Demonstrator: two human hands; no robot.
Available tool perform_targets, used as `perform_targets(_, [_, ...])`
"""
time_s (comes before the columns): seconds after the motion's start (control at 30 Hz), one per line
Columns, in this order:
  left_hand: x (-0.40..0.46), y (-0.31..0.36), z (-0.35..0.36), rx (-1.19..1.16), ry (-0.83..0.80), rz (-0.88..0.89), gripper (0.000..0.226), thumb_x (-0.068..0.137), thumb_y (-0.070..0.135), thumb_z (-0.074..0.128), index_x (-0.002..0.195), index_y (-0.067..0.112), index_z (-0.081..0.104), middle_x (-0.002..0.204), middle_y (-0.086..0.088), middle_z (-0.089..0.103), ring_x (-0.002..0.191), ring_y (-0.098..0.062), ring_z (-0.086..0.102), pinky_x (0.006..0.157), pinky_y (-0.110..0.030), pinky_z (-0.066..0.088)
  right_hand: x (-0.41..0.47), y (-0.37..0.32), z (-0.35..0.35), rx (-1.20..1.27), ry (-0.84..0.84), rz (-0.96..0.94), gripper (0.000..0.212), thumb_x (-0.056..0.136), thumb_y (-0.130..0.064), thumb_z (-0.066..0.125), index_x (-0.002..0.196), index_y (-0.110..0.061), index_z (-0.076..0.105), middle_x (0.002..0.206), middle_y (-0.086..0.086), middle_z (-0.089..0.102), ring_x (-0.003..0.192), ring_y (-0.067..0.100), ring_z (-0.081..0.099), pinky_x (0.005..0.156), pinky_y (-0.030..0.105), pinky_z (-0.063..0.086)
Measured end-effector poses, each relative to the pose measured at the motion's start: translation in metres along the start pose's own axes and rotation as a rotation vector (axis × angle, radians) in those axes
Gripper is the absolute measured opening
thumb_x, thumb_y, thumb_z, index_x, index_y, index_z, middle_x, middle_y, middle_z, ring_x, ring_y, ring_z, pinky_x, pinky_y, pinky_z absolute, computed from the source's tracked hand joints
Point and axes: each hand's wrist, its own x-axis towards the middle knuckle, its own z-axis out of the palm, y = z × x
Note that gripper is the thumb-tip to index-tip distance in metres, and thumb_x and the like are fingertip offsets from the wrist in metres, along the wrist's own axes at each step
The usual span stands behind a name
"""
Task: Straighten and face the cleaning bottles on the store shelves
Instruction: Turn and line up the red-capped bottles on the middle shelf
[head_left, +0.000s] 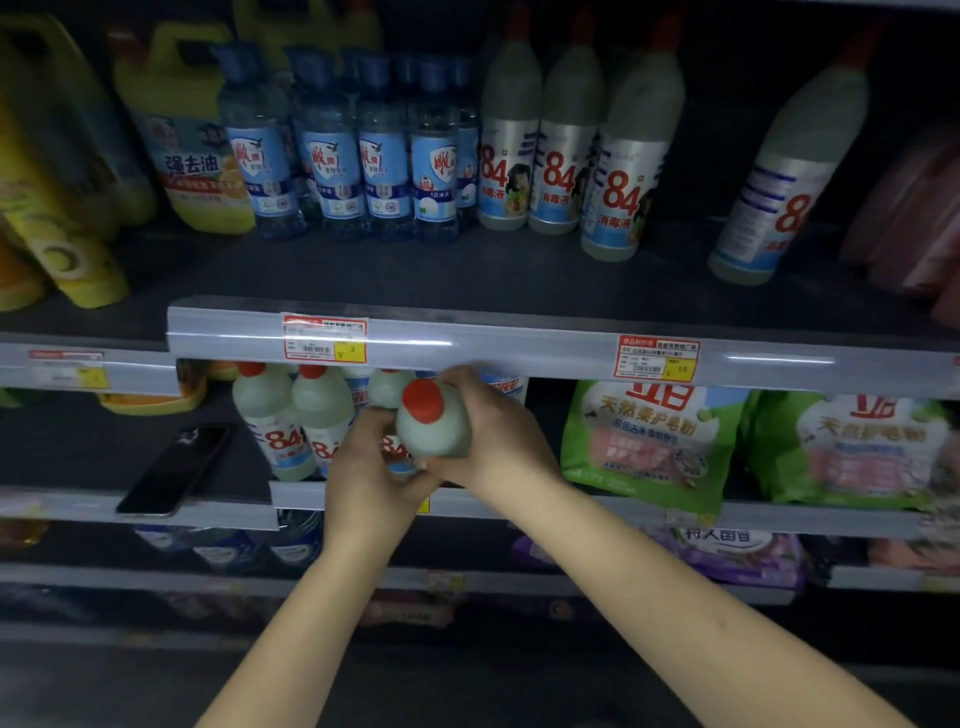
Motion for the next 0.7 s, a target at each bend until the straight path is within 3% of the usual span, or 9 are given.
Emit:
perform_targets(0.07, [0.0,0.013,-0.01,0.012,0.042,0.037,0.046,0.062,0.012,0.08,0.087,0.033,0.048,0.087,0.005,0.061,0.084,-0.018,0.059,0.07,-0.03,0.047,-0.005,-0.015,-0.012,-0.015,0.049,-0.048,0.05,0.068,-0.027,0.076,0.111,-0.022,0.049,0.105,0.0,0.064,0.095,0.022,0.06,0.071,0.028,0.046])
perform_targets(0.13, [0.001,0.029,-0.02,0.022,0.081,0.09,0.043,0.061,0.01,0.079,0.088,0.026,0.05,0.085,0.007,0.061,0.082,-0.01,0.058,0.071,-0.023,0.045,-0.01,-0.029,-0.025,0.002,0.099,-0.085,0.049,0.067,-0.029,0.077,0.107,-0.022,0.05,0.098,-0.001,0.065,0.09,0.021,0.061,0.068,0.029,0.048])
perform_targets(0.2, [0.003,0.046,-0.031,0.016,0.091,0.175,0.046,0.059,0.007,0.079,0.082,0.031,0.048,0.082,0.015,0.058,0.08,0.006,0.055,0.07,-0.007,0.042,-0.014,-0.043,-0.039,0.018,0.107,-0.12,0.054,0.065,-0.032,0.079,0.109,-0.024,0.049,0.099,-0.002,0.065,0.089,0.019,0.06,0.072,0.033,0.051])
perform_targets(0.27, [0.005,0.062,-0.042,-0.008,0.101,0.272,0.047,0.059,0.01,0.079,0.083,0.036,0.047,0.081,0.021,0.056,0.08,0.011,0.053,0.068,-0.001,0.039,-0.019,-0.057,-0.056,0.035,0.124,-0.176,0.056,0.064,-0.034,0.079,0.111,-0.026,0.049,0.099,-0.003,0.063,0.09,0.017,0.059,0.074,0.038,0.052])
perform_targets(0.4, [0.019,0.094,-0.06,-0.054,0.115,0.409,0.035,0.059,0.036,0.068,0.086,0.039,0.047,0.085,0.03,0.057,0.08,0.006,0.056,0.065,-0.006,0.044,-0.023,-0.08,-0.088,0.048,0.191,-0.269,0.058,0.064,-0.038,0.08,0.112,-0.025,0.05,0.099,-0.006,0.063,0.091,0.014,0.06,0.075,0.038,0.052])
perform_targets(0.57, [0.037,0.132,-0.064,-0.106,0.16,0.588,0.044,0.063,0.023,0.075,0.094,0.035,0.045,0.087,0.028,0.055,0.084,0.007,0.057,0.064,-0.006,0.047,-0.021,-0.096,-0.119,0.021,0.342,-0.393,0.063,0.063,-0.039,0.082,0.115,-0.02,0.051,0.099,-0.004,0.065,0.09,0.017,0.062,0.072,0.039,0.053])
perform_targets(0.7, [0.057,0.148,-0.05,-0.127,0.167,0.632,0.047,0.065,0.012,0.078,0.095,0.027,0.046,0.089,0.023,0.052,0.083,0.008,0.057,0.063,-0.004,0.048,-0.011,-0.094,-0.135,-0.042,0.463,-0.418,0.063,0.064,-0.04,0.081,0.116,-0.018,0.052,0.101,-0.003,0.065,0.09,0.017,0.062,0.073,0.037,0.053])
